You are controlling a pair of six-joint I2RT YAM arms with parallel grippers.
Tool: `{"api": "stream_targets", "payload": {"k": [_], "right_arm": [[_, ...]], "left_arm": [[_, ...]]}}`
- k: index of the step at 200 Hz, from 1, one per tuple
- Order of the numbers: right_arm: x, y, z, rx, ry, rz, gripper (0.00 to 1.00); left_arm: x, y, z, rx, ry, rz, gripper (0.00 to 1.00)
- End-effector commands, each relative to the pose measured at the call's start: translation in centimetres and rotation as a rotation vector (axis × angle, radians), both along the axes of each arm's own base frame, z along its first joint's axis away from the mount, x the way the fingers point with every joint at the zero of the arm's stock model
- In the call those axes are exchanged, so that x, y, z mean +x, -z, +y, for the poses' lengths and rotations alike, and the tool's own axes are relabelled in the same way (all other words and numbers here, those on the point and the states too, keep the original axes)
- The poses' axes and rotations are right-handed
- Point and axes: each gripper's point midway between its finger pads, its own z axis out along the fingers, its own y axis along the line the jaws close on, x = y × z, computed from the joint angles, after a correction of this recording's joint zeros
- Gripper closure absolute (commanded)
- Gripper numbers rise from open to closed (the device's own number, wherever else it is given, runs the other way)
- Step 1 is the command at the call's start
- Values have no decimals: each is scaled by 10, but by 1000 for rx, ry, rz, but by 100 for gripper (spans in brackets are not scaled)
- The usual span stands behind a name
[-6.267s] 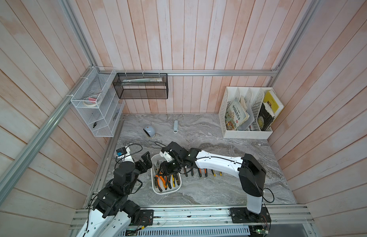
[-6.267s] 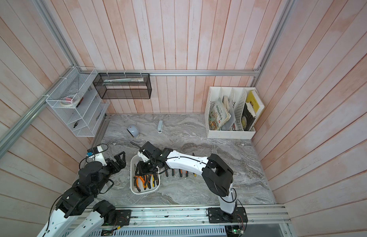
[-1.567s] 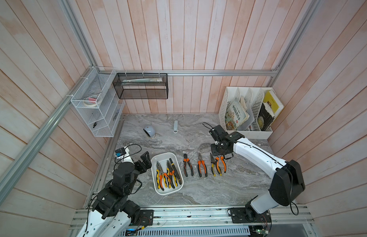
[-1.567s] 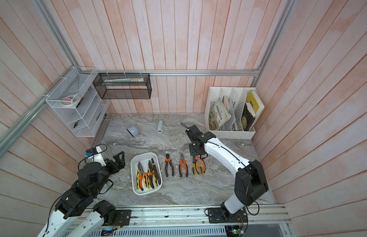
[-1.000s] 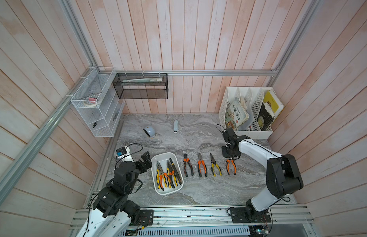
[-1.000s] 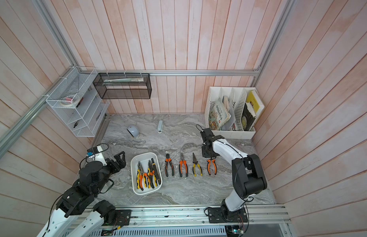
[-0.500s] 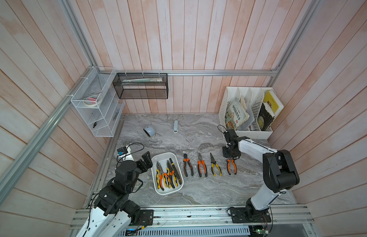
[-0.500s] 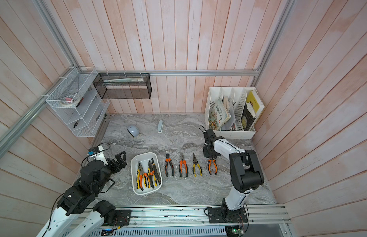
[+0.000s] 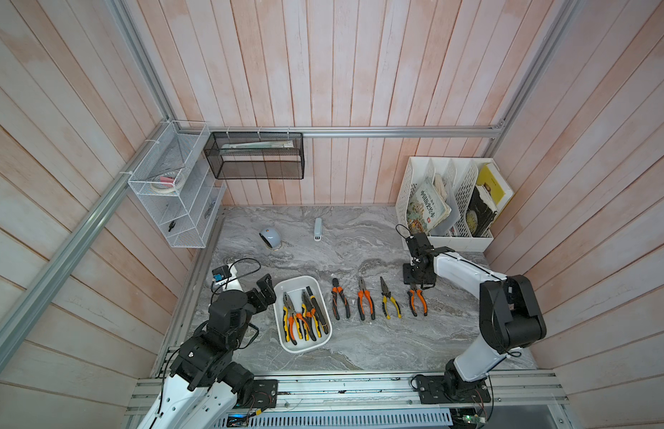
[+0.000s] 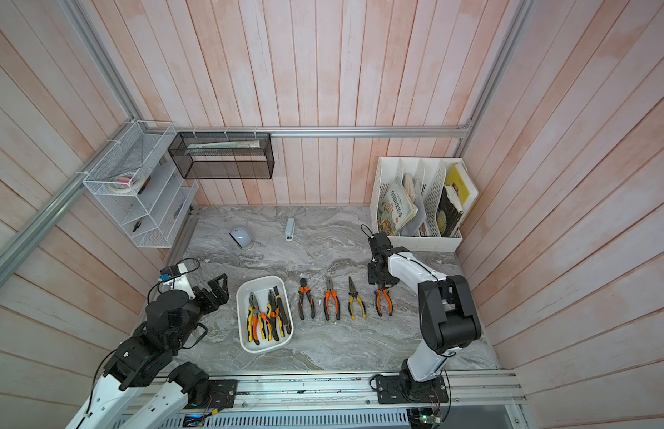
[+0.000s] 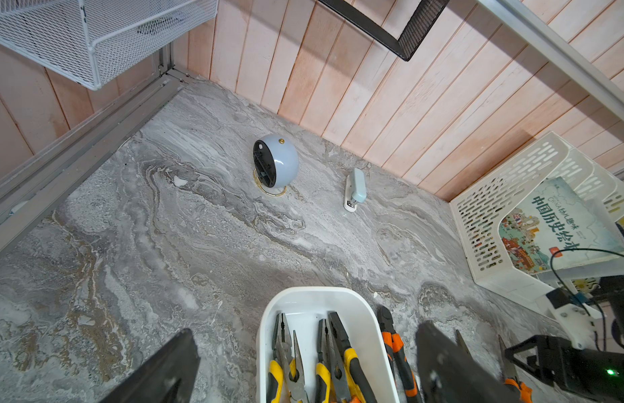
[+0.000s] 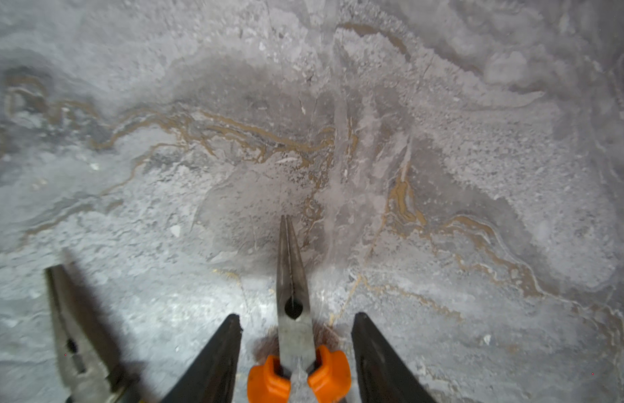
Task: Take the pliers out of the storage box
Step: Place the pliers at the center of the board.
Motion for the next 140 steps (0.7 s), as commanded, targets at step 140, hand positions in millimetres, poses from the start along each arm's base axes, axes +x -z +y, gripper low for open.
{"api": "stream_targets", "payload": {"k": [140], "right_arm": [[-83, -141, 297, 725, -451, -105, 58]], "left_arm": [[6, 12, -7, 36, 25, 56, 0]]}}
